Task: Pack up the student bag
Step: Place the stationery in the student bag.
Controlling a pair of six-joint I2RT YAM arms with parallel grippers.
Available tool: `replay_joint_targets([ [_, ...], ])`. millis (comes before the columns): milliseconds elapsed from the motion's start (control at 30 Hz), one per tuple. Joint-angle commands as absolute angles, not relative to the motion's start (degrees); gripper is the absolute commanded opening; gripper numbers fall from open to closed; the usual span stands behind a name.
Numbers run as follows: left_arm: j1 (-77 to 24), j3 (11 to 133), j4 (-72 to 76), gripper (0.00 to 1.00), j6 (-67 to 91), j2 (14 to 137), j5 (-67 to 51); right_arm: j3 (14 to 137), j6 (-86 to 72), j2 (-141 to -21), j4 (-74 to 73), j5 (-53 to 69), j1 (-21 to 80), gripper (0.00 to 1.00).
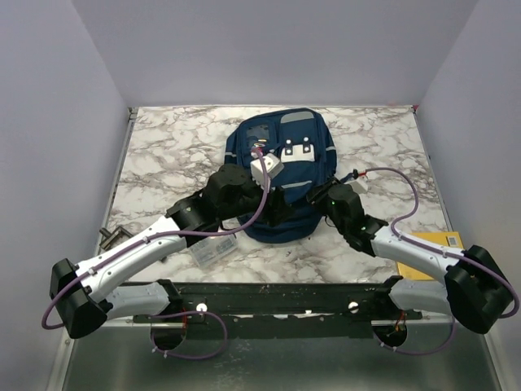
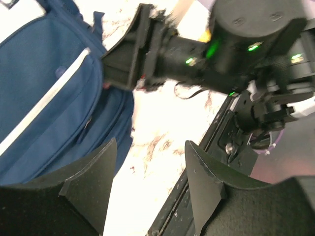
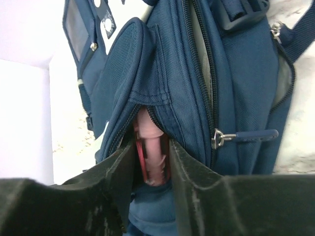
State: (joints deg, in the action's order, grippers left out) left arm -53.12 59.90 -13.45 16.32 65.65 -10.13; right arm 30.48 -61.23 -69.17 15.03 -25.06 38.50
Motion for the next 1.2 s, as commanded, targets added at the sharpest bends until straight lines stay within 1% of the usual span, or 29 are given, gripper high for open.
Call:
replay_joint_targets([
  [0, -47.0, 55.0, -14.5, 0.6, 20.5, 62.4, -16.4, 32.4, -56.9, -66.1, 9.0, -25.2, 38.0, 0.47],
  [100, -45.8, 54.8, -14.0, 0.6, 21.3, 62.8, -17.8, 32.8, -55.2, -64.8, 7.8, -21.1, 38.0, 0.52],
  [133, -45.7, 54.7, -13.8, 0.6, 21.6, 63.0, -18.0, 32.1, -54.7, -64.1, 9.1, -19.8, 37.9, 0.53],
  [300, -45.6, 54.9, -12.9, 0.6, 22.4, 64.4, -19.3, 28.8, -54.4, -63.9, 16.4, -18.5, 38.0, 0.47],
  [333, -45.6, 54.8, -12.8, 0.6, 22.6, 64.4, -19.4, 28.7, -54.6, -64.5, 17.5, -18.2, 37.9, 0.42],
  [367, -45.5, 54.7, -12.8, 0.6, 22.9, 64.3, -19.5, 28.7, -55.1, -65.2, 18.5, -17.7, 38.0, 0.33],
  [433, -45.6, 54.2, -12.7, 0.6, 23.0, 63.9, -19.1, 29.0, -55.9, -66.8, 20.3, -17.1, 38.0, 0.23],
  [533, -45.5, 53.3, -12.9, 0.6, 22.9, 62.6, -18.6, 29.2, -58.6, -68.5, 22.8, -14.7, 38.0, 0.12],
  [600, -45.4, 52.9, -13.2, 0.6, 22.9, 61.7, -18.2, 28.7, -60.6, -69.0, 26.7, -10.4, 37.9, 0.08],
  [667, -45.2, 52.8, -13.9, 0.6, 22.6, 61.0, -17.7, 28.5, -63.5, -69.6, 28.8, -6.9, 37.8, 0.09],
  [733, -45.0, 52.7, -14.2, 0.61, 22.1, 60.5, -17.4, 28.4, -65.5, -69.6, 28.2, -6.0, 37.8, 0.14],
  [800, -44.7, 52.8, -14.5, 0.61, 21.6, 60.5, -17.4, 28.7, -64.4, -68.9, 26.1, -5.8, 37.6, 0.16],
  [900, -43.9, 53.1, -15.3, 0.62, 21.5, 60.6, -17.8, 33.7, -58.6, -66.9, 11.0, -7.3, 37.5, 0.2],
  [933, -43.7, 53.1, -15.4, 0.62, 21.5, 60.5, -18.0, 35.8, -55.9, -65.8, 6.3, -7.4, 37.6, 0.22],
  [967, -43.5, 52.9, -15.4, 0.63, 21.4, 60.1, -18.0, 37.0, -53.3, -64.8, 0.8, -7.2, 37.6, 0.27],
  [1033, -43.0, 52.6, -15.4, 0.64, 21.1, 59.6, -17.7, 38.5, -49.5, -63.1, -8.8, -6.1, 37.6, 0.32],
  [1100, -42.4, 52.5, -15.4, 0.64, 20.9, 59.7, -17.6, 38.8, -46.3, -61.5, -14.1, -4.3, 37.6, 0.38],
  [1167, -41.6, 52.4, -15.4, 0.66, 21.5, 60.1, -17.4, 39.6, -43.6, -60.7, -18.7, -1.3, 37.7, 0.39],
])
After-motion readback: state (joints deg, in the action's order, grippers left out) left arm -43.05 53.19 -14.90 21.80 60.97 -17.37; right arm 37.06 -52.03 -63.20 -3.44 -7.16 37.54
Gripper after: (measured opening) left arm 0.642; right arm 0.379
